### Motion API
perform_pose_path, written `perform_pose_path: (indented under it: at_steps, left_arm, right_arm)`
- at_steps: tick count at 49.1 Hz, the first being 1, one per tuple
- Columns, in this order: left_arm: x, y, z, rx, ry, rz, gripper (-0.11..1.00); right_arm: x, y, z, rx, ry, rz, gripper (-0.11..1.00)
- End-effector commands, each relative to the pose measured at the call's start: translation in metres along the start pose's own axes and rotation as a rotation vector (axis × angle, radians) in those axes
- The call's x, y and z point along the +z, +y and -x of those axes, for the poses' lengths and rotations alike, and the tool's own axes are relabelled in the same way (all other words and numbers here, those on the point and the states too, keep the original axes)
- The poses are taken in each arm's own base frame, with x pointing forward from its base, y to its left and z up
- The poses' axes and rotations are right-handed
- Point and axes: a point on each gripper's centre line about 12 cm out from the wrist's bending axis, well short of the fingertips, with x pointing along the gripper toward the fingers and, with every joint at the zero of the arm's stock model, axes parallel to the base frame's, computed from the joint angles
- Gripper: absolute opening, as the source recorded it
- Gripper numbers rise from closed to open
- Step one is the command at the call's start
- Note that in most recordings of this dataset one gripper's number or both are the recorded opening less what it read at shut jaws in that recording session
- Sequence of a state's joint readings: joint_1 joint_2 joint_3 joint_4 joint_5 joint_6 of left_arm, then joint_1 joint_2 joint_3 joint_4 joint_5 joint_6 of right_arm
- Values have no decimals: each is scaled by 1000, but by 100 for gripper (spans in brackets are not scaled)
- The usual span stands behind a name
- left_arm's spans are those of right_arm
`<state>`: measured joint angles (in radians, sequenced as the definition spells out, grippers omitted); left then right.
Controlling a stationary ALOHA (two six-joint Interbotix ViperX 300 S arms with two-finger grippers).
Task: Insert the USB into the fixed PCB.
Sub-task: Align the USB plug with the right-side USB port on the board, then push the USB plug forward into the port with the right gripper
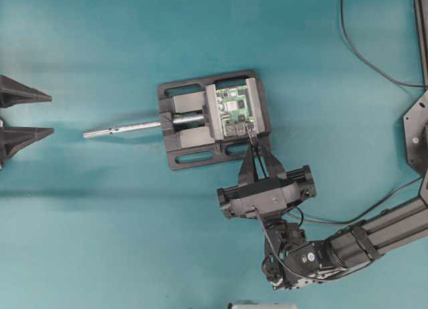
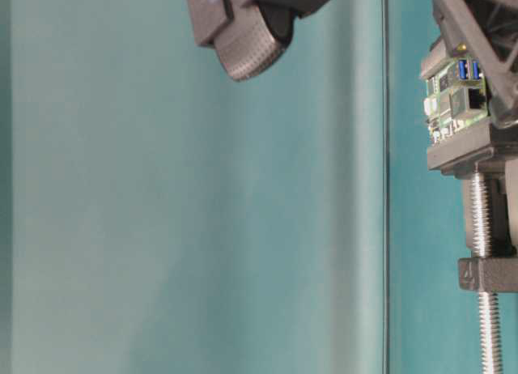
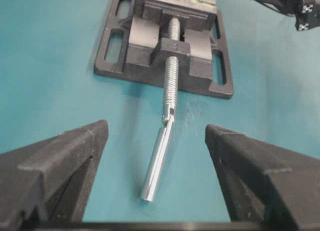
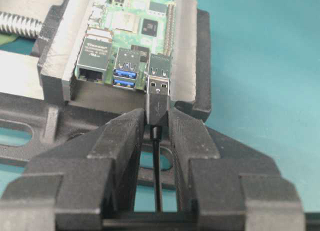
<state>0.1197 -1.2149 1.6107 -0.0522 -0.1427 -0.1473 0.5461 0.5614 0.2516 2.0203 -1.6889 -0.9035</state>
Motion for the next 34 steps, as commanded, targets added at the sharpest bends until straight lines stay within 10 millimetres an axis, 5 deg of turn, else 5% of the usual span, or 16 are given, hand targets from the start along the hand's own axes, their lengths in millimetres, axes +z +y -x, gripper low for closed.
perform_pose_path:
  at_steps: [1, 34]
  left_arm:
    - [9, -2, -2, -3, -15, 2, 96]
    - [9, -2, -2, -3, -15, 2, 96]
  right_arm:
    - [24, 0, -8, -15, 16, -62, 21]
    - [30, -1, -6, -13, 20, -56, 21]
